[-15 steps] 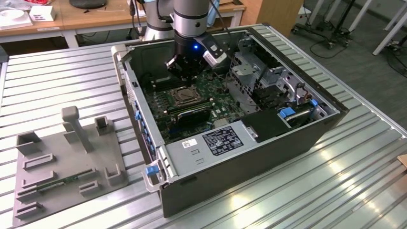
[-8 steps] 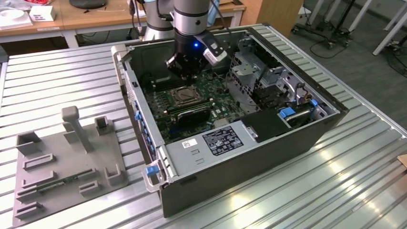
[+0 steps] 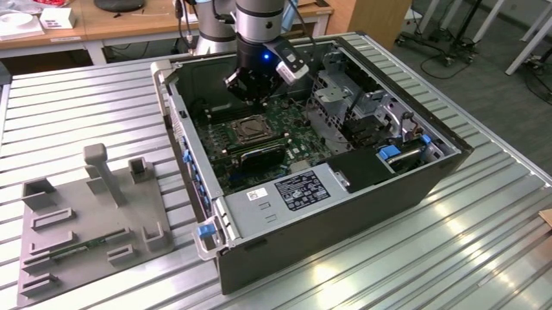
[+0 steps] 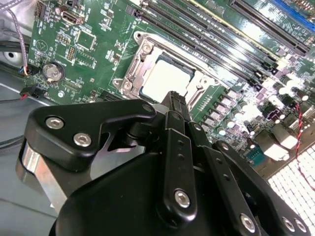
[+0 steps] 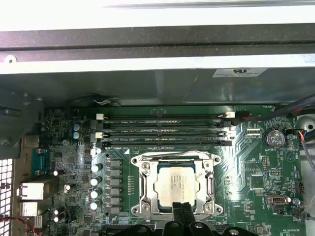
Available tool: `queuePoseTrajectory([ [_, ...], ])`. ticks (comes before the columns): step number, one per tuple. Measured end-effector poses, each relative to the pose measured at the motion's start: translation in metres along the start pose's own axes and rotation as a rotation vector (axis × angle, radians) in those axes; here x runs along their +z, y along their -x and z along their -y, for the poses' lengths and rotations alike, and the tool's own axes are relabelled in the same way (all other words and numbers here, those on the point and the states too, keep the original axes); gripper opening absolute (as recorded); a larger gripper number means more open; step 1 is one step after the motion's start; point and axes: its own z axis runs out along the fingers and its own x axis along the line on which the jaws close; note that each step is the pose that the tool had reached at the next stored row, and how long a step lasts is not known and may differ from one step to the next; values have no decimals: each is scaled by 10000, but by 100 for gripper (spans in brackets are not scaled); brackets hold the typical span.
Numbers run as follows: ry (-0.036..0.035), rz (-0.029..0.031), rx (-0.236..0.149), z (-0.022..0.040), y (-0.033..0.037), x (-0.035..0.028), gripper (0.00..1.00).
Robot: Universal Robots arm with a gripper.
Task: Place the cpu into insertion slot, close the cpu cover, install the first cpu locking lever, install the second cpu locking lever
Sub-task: 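Install the second cpu locking lever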
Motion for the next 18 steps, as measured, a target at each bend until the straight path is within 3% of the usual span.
queuePoseTrajectory([
  [5, 2, 0, -1, 17, 1, -2, 10],
  [18, 128, 0, -4, 207, 5, -12, 10],
])
